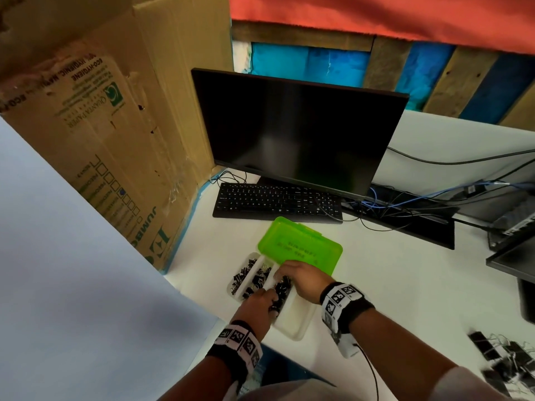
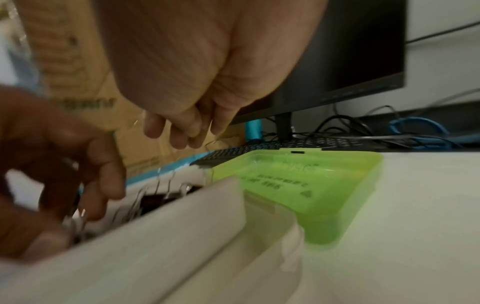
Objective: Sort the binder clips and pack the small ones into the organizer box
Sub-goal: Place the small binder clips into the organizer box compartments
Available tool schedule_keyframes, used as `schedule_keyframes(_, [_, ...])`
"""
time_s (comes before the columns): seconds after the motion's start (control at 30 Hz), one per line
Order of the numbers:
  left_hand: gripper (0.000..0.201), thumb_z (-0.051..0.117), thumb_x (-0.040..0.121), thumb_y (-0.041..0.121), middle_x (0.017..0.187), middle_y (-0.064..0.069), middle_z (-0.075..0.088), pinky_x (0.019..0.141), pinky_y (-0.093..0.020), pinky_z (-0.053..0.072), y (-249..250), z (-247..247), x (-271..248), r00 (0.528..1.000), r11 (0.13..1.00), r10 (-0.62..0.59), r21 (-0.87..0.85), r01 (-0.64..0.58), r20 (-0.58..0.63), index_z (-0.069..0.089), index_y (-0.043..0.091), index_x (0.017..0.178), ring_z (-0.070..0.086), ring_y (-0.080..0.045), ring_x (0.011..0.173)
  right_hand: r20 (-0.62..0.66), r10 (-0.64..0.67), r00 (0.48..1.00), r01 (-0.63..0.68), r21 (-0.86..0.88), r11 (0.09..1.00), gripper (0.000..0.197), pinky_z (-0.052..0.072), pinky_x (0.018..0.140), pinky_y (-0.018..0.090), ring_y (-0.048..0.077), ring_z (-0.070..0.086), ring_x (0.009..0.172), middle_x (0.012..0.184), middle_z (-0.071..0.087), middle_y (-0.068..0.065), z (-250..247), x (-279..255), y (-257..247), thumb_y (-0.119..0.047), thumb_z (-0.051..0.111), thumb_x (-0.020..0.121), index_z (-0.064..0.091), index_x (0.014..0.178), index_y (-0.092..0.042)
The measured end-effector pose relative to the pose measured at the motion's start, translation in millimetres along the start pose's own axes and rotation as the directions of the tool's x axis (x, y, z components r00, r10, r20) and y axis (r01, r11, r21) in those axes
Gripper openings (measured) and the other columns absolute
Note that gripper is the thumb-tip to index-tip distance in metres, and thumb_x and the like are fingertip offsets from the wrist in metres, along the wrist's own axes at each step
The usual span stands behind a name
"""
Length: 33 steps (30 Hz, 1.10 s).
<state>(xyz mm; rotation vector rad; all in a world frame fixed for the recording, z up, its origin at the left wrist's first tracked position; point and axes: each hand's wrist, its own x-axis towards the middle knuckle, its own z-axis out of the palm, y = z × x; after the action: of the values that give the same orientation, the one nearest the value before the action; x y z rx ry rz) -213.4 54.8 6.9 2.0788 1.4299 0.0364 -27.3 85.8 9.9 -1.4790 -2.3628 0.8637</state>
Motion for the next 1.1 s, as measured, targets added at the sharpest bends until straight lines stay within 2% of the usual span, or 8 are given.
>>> schedule_keyframes(0.17, [0.021,0.049,0.091,0.016,0.117,0.001,0.054,0.089,-0.034,0.050,-5,2,2,0.999,0.999,0.041,-0.017,-0.041,-0.002,0.061,0.016,0.108,0.058,-0.018,0.099,-0.271,0.233,0.934,-0.219,0.081,0.972,0.054,0.038,0.098,0.023,0.024,0.055,0.109,0.113,0.063,0.007,-21,-51,52,0.015,0.040,0.077,0.064,0.110,-0.020])
schedule_keyframes(0.37, [0.039,0.045,0.085,0.032,0.126,0.008,0.048,0.092,-0.036,0.049,55,2,22,0.974,0.971,0.215,0.119,-0.205,-0.077,0.047,0.031,0.124,0.053,-0.016,0.113,-0.317,0.523,0.791,-0.530,0.070,0.845,0.043,0.040,0.097,0.027,0.022,0.054,0.110,0.110,0.064,0.003,-33,-157,102,0.007,0.042,0.083,0.066,0.106,-0.021])
schedule_keyframes(0.53, [0.035,0.049,0.086,0.017,0.122,0.004,0.050,0.095,-0.035,0.048,121,39,53,0.937,0.936,0.350,0.035,-0.350,0.024,0.053,0.026,0.120,0.054,-0.016,0.111,-0.451,0.748,0.486,-0.793,0.131,0.594,0.032,0.039,0.101,0.036,0.024,0.048,0.119,0.127,0.054,0.003,-37,-257,126,-0.013,0.059,0.083,0.060,0.114,-0.023])
schedule_keyframes(0.63, [0.033,0.047,0.089,0.018,0.122,0.006,0.047,0.097,-0.033,0.047,154,71,63,0.886,0.894,0.437,0.037,-0.447,0.157,0.052,0.027,0.120,0.053,-0.014,0.111,-0.449,0.862,0.235,-0.898,0.240,0.369,0.050,0.032,0.108,0.046,0.025,0.034,0.132,0.143,0.037,0.004,-37,-321,138,-0.038,0.063,0.082,0.048,0.128,-0.028])
schedule_keyframes(0.7, [0.034,0.046,0.090,0.019,0.125,0.007,0.044,0.097,-0.029,0.045,174,90,66,0.850,0.869,0.467,0.050,-0.492,0.242,0.050,0.027,0.123,0.051,-0.013,0.114,-0.360,0.923,0.132,-0.912,0.321,0.256,0.069,0.027,0.110,0.052,0.025,0.021,0.140,0.151,0.022,0.003,-34,-357,145,-0.048,0.066,0.076,0.036,0.137,-0.033])
schedule_keyframes(0.77, [0.036,0.047,0.091,0.020,0.129,0.008,0.041,0.096,-0.028,0.045,193,107,66,0.821,0.854,0.476,0.057,-0.517,0.314,0.047,0.029,0.126,0.049,-0.011,0.117,-0.238,0.963,0.130,-0.900,0.378,0.215,0.089,0.028,0.110,0.055,0.027,0.015,0.143,0.155,0.009,0.002,-26,-385,153,-0.049,0.074,0.069,0.024,0.142,-0.035])
schedule_keyframes(0.87, [0.045,0.052,0.089,0.022,0.137,0.009,0.035,0.101,-0.031,0.043,216,128,64,0.789,0.846,0.468,0.057,-0.531,0.399,0.040,0.031,0.132,0.042,-0.011,0.124,-0.092,0.972,0.218,-0.865,0.442,0.236,0.103,0.034,0.110,0.046,0.031,0.028,0.139,0.157,-0.003,0.004,-12,-402,163,-0.039,0.081,0.065,0.017,0.145,-0.032])
schedule_keyframes(1.1, [0.078,0.066,0.083,0.030,0.153,0.006,0.012,0.114,-0.026,0.024,258,159,74,0.742,0.821,0.481,0.057,-0.568,0.467,0.018,0.029,0.145,0.015,-0.014,0.141,-0.169,0.919,0.355,-0.813,0.429,0.393,0.080,0.042,0.102,0.040,0.028,0.045,0.123,0.142,0.030,0.002,-5,-372,165,-0.030,0.077,0.068,0.036,0.136,-0.024])
